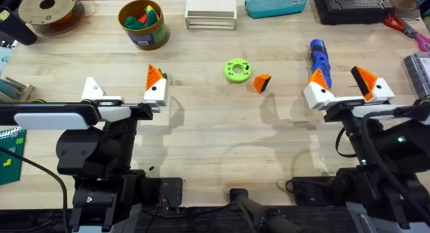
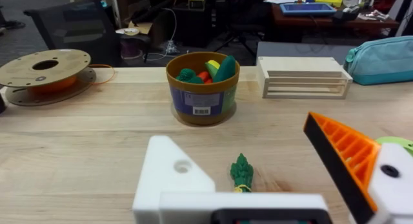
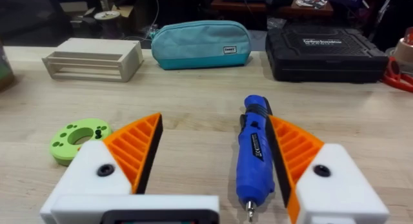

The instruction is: Pick up the gripper from the table and insert it into the empty holder that is missing its gripper. Then pick up a screw, insert it into the mounting hole, and use the screwdriver to tighten it. Finally, clean up the table by picking up the vegetable and placing it into the bucket.

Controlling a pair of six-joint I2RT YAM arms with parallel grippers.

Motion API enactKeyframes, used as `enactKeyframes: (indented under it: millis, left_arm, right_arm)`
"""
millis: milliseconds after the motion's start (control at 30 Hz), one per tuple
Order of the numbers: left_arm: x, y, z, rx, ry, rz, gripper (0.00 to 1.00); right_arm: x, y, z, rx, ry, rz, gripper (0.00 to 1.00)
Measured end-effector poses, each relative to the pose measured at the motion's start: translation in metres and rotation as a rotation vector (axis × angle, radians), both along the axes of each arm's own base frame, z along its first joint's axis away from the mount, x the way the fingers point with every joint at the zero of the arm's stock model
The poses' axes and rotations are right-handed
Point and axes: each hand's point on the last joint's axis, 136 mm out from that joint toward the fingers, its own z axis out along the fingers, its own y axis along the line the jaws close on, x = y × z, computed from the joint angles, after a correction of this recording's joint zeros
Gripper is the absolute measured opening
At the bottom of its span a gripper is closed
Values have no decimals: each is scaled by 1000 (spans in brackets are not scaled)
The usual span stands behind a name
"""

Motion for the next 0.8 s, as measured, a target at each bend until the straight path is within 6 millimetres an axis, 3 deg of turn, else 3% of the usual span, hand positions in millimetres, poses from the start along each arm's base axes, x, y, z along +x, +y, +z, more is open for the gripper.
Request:
enactKeyframes:
  millis: [800]
  left_arm:
    - [0,0,-6,3,24,0,889]
  right_arm:
    - [0,0,0,0,3,1,945]
